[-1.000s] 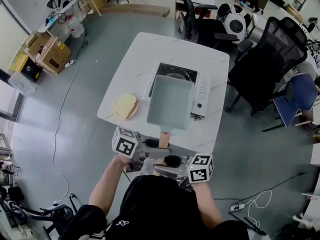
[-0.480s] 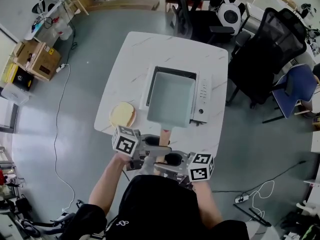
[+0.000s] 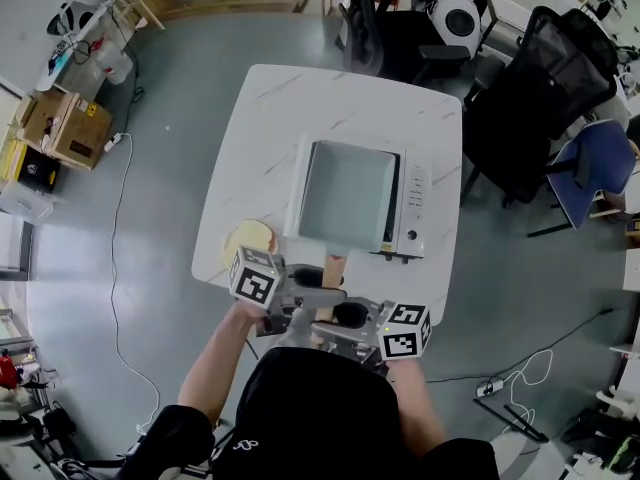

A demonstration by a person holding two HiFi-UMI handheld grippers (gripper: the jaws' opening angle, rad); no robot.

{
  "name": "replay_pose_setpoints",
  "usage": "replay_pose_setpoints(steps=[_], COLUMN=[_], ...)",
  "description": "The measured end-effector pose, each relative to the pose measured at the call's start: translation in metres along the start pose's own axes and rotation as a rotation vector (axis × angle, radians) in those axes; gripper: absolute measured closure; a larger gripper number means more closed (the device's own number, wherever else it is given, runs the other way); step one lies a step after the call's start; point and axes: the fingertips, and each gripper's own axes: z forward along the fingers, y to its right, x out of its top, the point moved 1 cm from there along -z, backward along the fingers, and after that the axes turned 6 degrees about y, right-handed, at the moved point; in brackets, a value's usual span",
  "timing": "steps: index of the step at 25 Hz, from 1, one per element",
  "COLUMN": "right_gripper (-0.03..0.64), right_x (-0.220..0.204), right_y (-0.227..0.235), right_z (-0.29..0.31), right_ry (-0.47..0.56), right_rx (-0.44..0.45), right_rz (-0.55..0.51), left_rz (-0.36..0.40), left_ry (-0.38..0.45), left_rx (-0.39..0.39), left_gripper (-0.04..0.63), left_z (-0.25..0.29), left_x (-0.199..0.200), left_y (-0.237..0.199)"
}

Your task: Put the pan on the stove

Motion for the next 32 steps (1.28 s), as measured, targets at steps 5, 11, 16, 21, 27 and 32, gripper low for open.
replay_pose_setpoints(steps=[5,11,16,21,27,32], right_gripper=[0.405,0.405,0.405,0.403,0.402,0.403], right_x=[0.011,0.018,0.019,0.02,0.019,0.021], right_y=[0.012,0.026,0.034,0.042,0.049,0.053], right_z=[0.005,0.012,0.011,0.008,0.003,-0.001], right_ry=[0.003,0.004,-0.002,-0.02,-0.036,-0.041], right_rx=[-0.02,-0.047,-0.059,-0.064,-0.065,-0.062], right_rz=[0.007,0.014,0.025,0.032,0.038,0.037], left_rz=[-0.012,-0.02,-0.037,-0.051,-0.062,-0.061], left_ry=[-0.005,-0.027,-0.027,-0.01,0.004,0.012], left_rx=[-0.015,-0.033,-0.039,-0.041,-0.041,-0.035], left_gripper=[0.376,0.376,0.376,0.376,0.376,0.376], left_z=[-0.001,-0.004,-0.002,0.001,0.007,0.011], left_x=[0.013,0.021,0.022,0.024,0.023,0.026], left_y=[-0.01,-0.024,-0.032,-0.04,-0.046,-0.049])
